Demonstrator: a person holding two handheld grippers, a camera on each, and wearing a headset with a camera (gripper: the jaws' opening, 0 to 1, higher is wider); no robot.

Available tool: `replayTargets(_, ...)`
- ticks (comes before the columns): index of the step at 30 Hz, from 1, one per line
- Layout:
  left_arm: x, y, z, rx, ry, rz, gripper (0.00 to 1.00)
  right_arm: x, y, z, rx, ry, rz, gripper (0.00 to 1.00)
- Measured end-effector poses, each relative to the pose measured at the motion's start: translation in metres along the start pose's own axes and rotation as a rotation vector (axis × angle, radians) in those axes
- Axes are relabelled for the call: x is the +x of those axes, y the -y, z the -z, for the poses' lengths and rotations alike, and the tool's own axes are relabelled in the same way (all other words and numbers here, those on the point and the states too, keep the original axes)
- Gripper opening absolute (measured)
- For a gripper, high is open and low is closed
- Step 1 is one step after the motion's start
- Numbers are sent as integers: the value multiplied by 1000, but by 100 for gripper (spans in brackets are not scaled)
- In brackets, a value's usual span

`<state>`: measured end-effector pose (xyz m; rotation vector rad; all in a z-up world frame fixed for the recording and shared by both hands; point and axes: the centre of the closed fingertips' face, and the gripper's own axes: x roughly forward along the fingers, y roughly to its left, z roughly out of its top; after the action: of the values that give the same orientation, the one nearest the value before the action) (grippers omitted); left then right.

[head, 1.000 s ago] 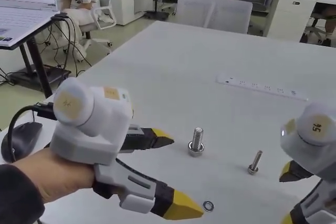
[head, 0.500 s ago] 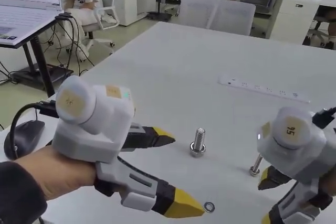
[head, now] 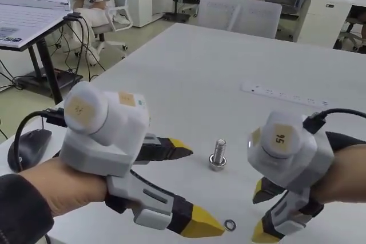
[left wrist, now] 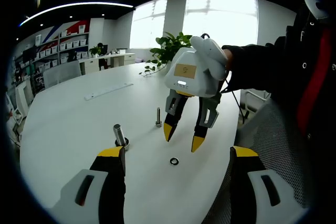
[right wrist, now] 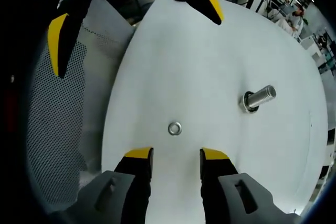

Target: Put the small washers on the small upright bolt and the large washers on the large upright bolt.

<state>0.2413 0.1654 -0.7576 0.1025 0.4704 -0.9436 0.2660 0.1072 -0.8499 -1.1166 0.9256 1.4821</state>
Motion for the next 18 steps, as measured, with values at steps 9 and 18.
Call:
replayTargets(9,-1,-1,2,-2,-4,-4,81,13,-2,-15,-42,-5,-17,28)
replayTargets(18,-3,-4,2,-4,3,-19,81,24,-4,-18,-83,-29,-30,23)
